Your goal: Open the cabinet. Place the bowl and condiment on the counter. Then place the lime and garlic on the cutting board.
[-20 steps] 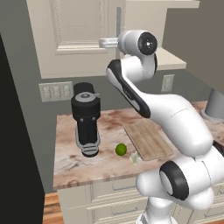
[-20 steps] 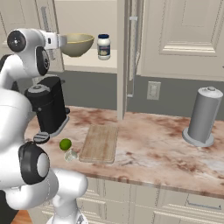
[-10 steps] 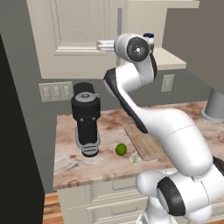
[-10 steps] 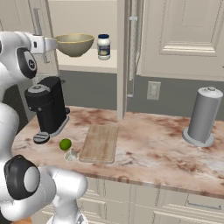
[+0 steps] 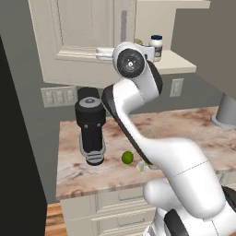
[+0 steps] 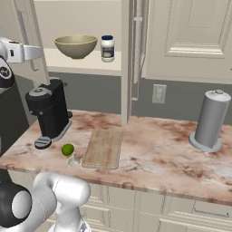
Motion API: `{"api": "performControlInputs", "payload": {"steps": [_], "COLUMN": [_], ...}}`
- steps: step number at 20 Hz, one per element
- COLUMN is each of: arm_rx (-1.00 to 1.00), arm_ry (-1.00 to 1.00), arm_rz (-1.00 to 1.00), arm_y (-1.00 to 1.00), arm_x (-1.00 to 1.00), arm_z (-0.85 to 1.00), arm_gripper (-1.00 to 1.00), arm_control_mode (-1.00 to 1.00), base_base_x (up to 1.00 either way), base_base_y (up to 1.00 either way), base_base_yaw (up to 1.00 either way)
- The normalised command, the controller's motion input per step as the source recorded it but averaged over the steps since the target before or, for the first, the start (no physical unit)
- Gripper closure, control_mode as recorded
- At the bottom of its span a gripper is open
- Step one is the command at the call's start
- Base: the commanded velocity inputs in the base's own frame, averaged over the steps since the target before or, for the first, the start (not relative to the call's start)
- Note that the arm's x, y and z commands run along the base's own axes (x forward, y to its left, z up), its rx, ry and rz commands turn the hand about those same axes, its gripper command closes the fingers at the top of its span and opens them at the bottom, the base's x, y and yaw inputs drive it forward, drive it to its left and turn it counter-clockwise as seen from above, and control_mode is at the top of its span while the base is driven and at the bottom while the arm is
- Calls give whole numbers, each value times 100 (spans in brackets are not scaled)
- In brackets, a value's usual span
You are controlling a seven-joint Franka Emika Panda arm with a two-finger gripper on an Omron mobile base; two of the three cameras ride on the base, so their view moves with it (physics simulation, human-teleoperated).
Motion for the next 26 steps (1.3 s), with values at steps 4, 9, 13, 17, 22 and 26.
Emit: {"api": "performControlInputs", "payload": {"steps": [4, 9, 13, 17, 22, 26], "arm_rx": [0, 0, 0, 10, 23, 24], "arm_ry": [0, 0, 1, -2, 0, 2], "arm_rz": [-8, -6, -1, 3, 9, 22], "arm_y": [25, 26, 11, -19, -37, -42], "arm_x": [-64, -55, -25, -50, -66, -13], "arm_z": [0, 0, -1, 10, 22, 2], "arm_gripper": [100, 100, -100, -100, -100, -100], "arm_control_mode": [-100, -100, -100, -100, -100, -100], "base_base_x": [0, 0, 0, 0, 0, 0], "base_base_y": [0, 0, 0, 0, 0, 0], "base_base_yaw": [0, 0, 0, 0, 0, 0]}}
